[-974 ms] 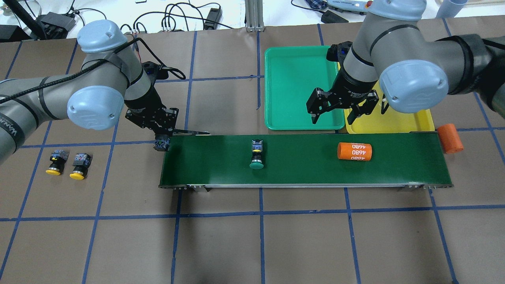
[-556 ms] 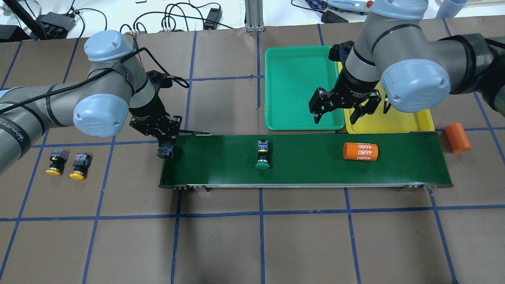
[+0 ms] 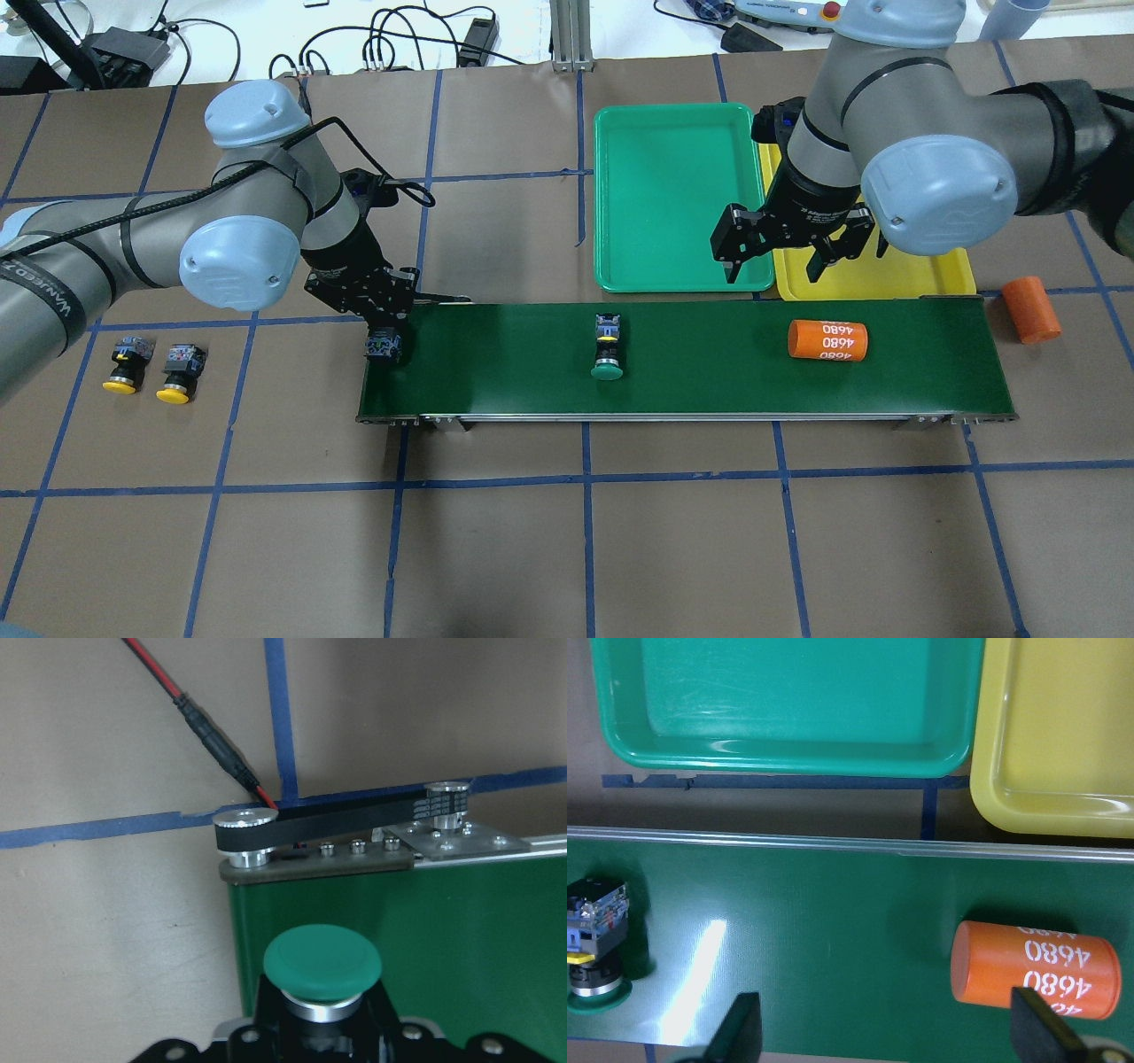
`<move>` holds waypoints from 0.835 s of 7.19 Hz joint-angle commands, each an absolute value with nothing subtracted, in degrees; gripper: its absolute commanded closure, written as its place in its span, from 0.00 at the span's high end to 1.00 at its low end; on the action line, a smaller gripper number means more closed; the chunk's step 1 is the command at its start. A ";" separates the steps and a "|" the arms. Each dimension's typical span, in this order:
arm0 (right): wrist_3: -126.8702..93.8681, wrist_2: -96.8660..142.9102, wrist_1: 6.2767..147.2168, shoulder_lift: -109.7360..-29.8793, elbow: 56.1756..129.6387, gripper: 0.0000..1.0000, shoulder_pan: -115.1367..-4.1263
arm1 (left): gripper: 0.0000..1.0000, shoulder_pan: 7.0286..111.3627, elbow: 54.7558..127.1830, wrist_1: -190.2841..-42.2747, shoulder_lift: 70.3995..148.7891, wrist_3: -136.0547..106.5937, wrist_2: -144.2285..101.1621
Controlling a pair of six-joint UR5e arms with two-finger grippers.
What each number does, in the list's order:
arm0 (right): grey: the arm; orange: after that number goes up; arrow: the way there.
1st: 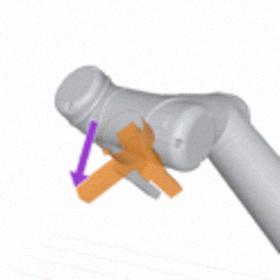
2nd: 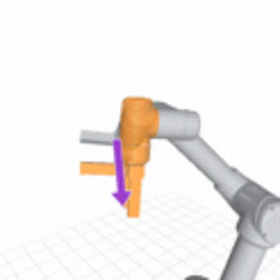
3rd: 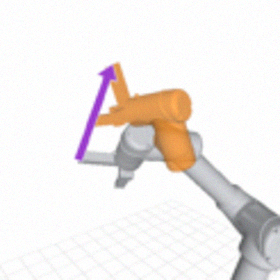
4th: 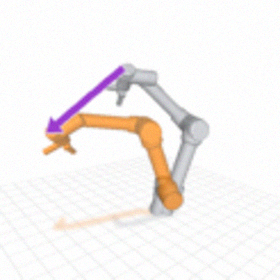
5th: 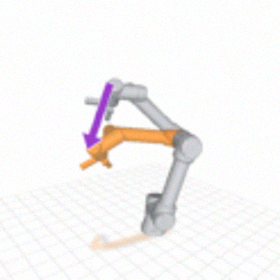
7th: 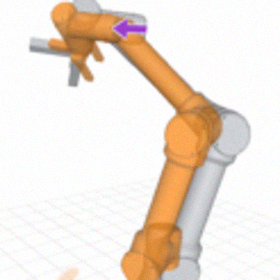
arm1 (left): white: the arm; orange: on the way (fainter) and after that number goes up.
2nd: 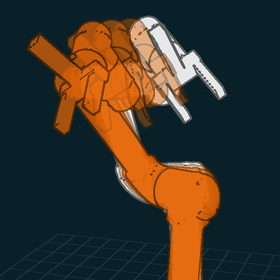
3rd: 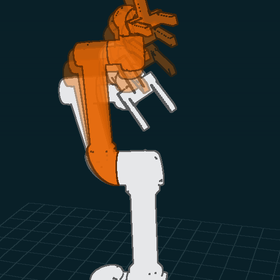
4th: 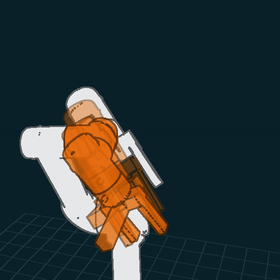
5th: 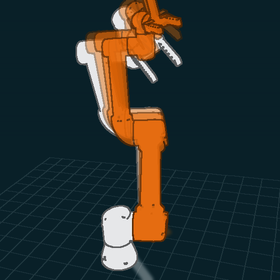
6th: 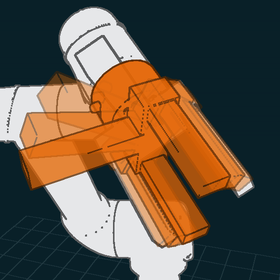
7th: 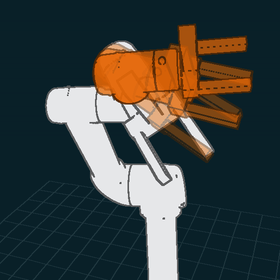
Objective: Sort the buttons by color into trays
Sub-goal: 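Place the switch on the belt with left gripper while right gripper hovers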
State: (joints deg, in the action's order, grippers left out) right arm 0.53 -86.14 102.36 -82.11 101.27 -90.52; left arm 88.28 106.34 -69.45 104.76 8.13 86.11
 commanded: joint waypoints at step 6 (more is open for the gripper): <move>6.59 -86.39 101.35 -83.67 102.21 1.00 -84.38 | 1.00 87.47 101.28 -70.64 101.87 9.05 87.18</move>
State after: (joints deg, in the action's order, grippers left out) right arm 6.15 -86.37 102.22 -83.36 102.02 -85.06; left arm 89.08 104.36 -68.42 102.89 8.98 86.67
